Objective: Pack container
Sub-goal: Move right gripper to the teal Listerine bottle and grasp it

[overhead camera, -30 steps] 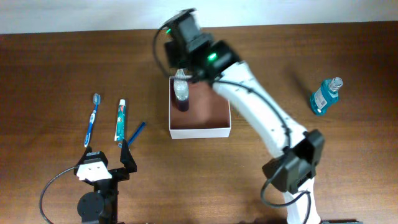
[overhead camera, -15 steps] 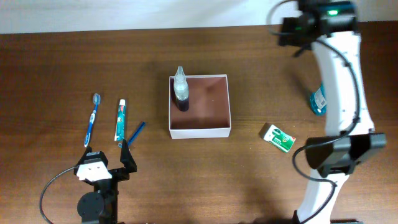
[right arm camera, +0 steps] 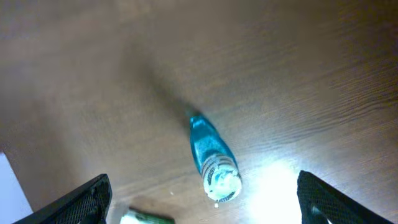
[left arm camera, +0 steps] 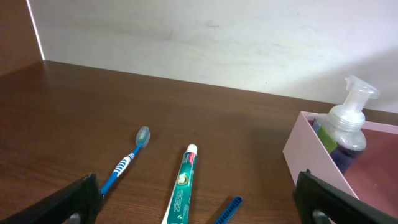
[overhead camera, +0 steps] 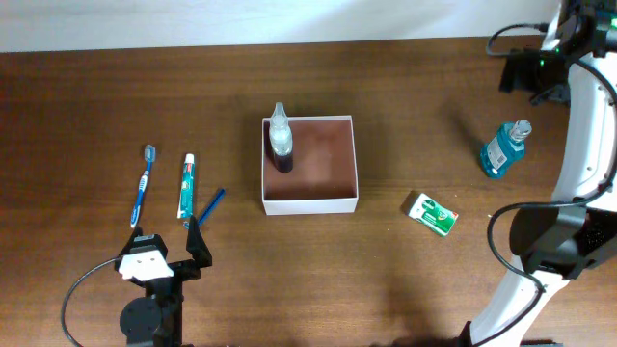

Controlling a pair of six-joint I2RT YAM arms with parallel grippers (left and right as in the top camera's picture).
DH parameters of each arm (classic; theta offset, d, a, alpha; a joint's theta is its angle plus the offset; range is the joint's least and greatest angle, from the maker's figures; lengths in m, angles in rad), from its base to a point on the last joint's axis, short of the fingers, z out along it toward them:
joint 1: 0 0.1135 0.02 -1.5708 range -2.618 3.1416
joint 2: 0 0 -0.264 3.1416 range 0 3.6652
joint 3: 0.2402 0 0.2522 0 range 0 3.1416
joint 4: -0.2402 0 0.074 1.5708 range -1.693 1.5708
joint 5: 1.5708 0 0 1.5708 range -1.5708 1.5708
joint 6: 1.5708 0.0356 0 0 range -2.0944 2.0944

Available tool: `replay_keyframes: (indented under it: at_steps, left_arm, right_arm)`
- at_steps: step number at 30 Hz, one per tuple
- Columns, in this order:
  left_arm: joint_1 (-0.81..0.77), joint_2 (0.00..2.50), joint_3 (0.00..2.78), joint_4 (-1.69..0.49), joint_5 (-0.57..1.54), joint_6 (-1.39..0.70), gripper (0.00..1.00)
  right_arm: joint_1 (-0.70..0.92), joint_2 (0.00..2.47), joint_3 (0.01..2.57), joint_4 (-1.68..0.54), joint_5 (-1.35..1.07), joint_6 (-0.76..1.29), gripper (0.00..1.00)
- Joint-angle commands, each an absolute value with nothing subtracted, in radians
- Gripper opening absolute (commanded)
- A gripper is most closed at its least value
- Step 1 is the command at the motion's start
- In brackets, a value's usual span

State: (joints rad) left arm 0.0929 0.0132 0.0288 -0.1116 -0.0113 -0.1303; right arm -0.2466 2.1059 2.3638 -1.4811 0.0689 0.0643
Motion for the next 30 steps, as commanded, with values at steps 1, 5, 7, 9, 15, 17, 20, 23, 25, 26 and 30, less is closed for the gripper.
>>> replay_keyframes:
  at_steps: [1, 5, 7, 9, 15, 17, 20, 23, 25, 26, 30]
  left_arm:
    - [0.099, 0.014, 0.023, -0.109, -0.014, -0.114, 0.99]
    - [0.099, 0.014, 0.023, -0.109, -0.015, -0.114, 0.99]
    - [0.099, 0.014, 0.023, -0.109, -0.014, -0.114, 0.99]
    - [0.099, 0.014, 0.023, -0.109, -0.014, -0.114, 0.99]
    - [0.099, 0.014, 0.023, -0.109, -0.014, -0.114, 0.99]
    - [0.099, 0.014, 0.023, -0.109, -0.014, -0.114, 1.0]
    - [0.099, 0.014, 0.023, -0.109, -0.014, -0.114, 0.99]
    - [0.099, 0.014, 0.023, -0.109, -0.014, -0.114, 0.99]
    - [0.099, 0.014, 0.023, -0.109, -0.014, -0.114, 0.99]
    - [0.099, 0.014, 0.023, -0.109, -0.014, -0.114, 0.99]
    - [0.099, 0.014, 0.023, -0.109, -0.015, -0.114, 1.0]
  right_arm:
    - [-0.25, 2.077, 2.255, -1.464, -0.017, -0.035, 0.87]
    - [-0.256, 2.077, 2.152, -1.432, -0.042, -0.057, 0.85]
    - [-0.265, 2.077, 2.113, -1.423, -0.055, -0.067, 0.85]
    - [-0.278, 2.077, 2.079, -1.418, -0.07, -0.072, 0.84]
    - [-0.337, 2.077, 1.998, -1.402, -0.124, -0.105, 0.85]
    - [-0.347, 2.077, 1.988, -1.393, -0.124, -0.106, 0.85]
    - [-0.348, 2.078, 1.982, -1.372, -0.123, -0.119, 0.86]
    - [-0.348, 2.083, 1.979, -1.357, -0.123, -0.148, 0.86]
    - [-0.347, 2.088, 1.974, -1.349, -0.123, -0.172, 0.86]
    - [-0.347, 2.088, 1.966, -1.343, -0.123, -0.184, 0.86]
    - [-0.348, 2.088, 1.914, -1.306, -0.12, -0.215, 0.84]
